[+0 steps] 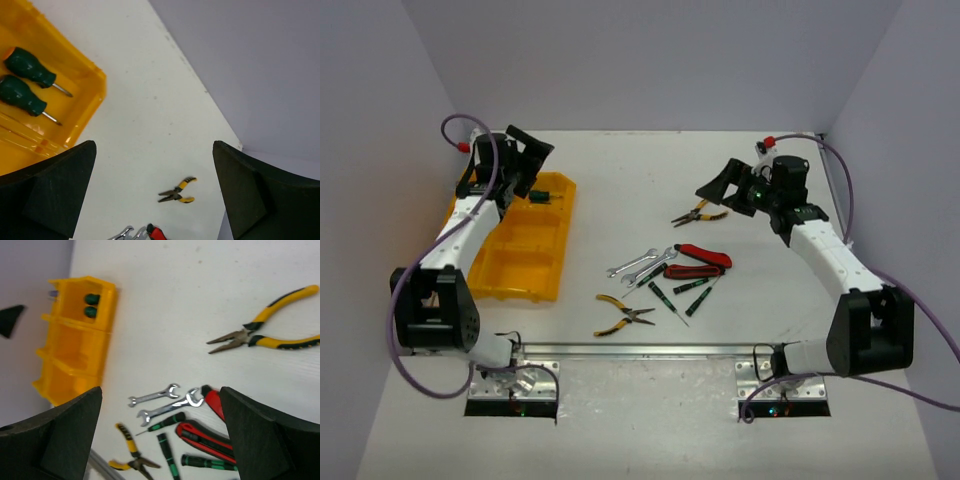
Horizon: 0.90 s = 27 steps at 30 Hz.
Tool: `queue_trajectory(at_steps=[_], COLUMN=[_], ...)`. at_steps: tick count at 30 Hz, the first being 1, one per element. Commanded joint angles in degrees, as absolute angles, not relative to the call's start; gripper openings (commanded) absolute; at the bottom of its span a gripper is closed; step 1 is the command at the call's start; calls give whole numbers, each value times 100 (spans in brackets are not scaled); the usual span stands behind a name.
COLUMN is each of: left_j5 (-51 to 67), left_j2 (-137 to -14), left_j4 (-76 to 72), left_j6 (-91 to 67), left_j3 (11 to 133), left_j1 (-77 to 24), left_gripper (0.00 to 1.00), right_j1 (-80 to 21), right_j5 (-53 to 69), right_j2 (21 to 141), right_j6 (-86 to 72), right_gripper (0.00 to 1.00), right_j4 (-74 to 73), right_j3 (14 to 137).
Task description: Sort the tools into containers
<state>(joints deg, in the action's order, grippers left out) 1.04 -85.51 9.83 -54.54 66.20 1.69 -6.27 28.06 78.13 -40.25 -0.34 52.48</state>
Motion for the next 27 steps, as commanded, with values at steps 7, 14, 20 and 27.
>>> queue_trajectory(at_steps=[7,14,20,27], left_j5=[1064,39,-149,-74], left_j2=[-6027,-4849,-4505,-4392], left_j4=[1223,2893,2992,2845], left_j6=[-3598,-2301,-2083,-2042], left_j3=[5503,5301,4975,4523], left_j1=[-303,-334,-387,-451], left_gripper=[100,100,100,100], right_j1=[-2178,-2671,-2742,-3595], right_j5=[40,-1086,-896,-2363], right_j2=[8539,7672,7014,6833], right_j6=[-1380,-3689,-4951,-5939], right_gripper=[99,99,99,98], right_j4=[-2812,-1734,-1280,-2283], right_j3=[6149,4658,3867,3499])
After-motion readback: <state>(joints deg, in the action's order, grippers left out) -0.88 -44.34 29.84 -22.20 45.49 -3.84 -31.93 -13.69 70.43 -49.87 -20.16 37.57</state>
